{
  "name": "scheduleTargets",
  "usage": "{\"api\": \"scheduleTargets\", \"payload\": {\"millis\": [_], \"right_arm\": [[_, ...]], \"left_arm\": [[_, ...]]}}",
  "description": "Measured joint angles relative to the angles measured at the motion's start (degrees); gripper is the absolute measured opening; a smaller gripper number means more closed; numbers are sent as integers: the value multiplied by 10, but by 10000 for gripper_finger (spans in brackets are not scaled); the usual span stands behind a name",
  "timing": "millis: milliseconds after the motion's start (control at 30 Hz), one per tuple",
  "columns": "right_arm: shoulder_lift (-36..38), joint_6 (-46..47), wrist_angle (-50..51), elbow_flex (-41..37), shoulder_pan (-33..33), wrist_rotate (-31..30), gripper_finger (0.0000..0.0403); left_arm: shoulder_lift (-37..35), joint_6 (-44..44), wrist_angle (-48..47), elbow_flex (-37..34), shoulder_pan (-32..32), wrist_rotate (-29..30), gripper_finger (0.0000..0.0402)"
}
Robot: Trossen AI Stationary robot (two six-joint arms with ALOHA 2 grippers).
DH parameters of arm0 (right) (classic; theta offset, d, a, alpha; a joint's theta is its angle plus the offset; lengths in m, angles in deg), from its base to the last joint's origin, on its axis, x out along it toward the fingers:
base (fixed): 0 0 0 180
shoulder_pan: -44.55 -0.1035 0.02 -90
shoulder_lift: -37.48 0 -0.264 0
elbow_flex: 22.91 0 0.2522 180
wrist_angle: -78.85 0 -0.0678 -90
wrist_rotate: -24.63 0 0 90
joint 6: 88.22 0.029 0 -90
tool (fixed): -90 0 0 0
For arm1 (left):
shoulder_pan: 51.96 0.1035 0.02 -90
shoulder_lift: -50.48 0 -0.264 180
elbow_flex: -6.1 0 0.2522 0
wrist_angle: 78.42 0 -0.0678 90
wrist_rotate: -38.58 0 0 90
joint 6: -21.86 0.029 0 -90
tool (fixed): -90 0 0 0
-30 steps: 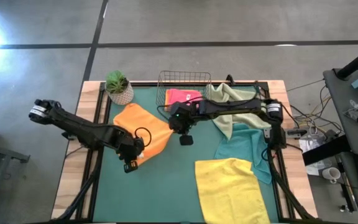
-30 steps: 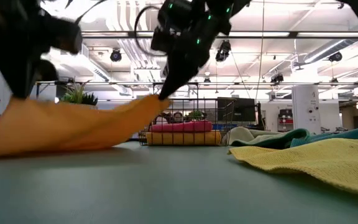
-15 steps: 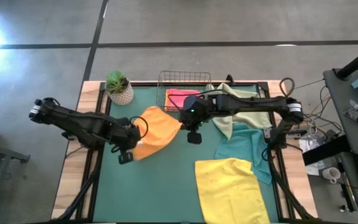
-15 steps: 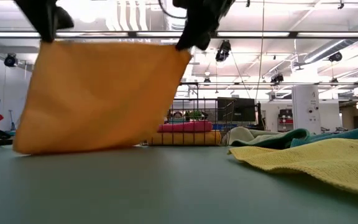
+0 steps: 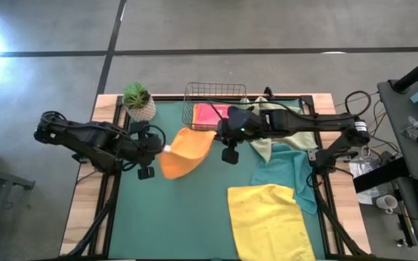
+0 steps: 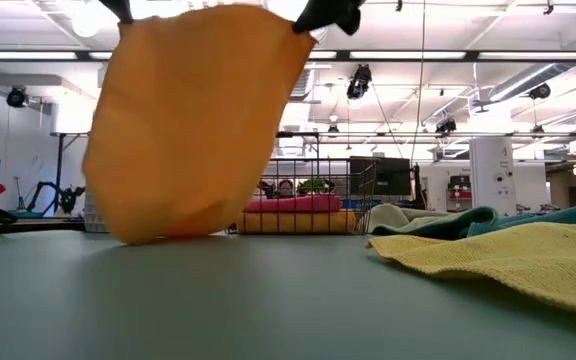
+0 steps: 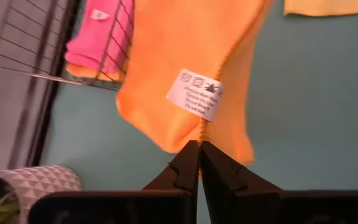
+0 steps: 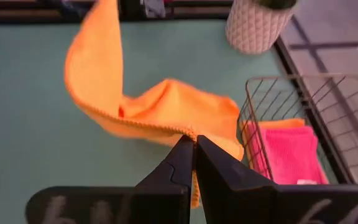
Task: Fold microfiber towels
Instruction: Fold the orange microfiber towel
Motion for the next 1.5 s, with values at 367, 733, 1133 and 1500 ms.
{"api": "scheduleTargets", "payload": {"millis": [367, 733, 1133, 1500], "right_arm": [[34, 0, -45, 0, -10, -46, 8], [53, 20, -153, 1, -14, -143, 8], [79, -11, -190, 1, -21, -158, 8], [78, 72, -165, 1, -31, -157, 8]], "left_arm": [[0, 39, -29, 42, 0, 76, 0], [7, 69, -72, 127, 1, 189, 0], [30, 75, -78, 164, 1, 238, 0], [27, 131, -104, 184, 9, 304, 0]]}}
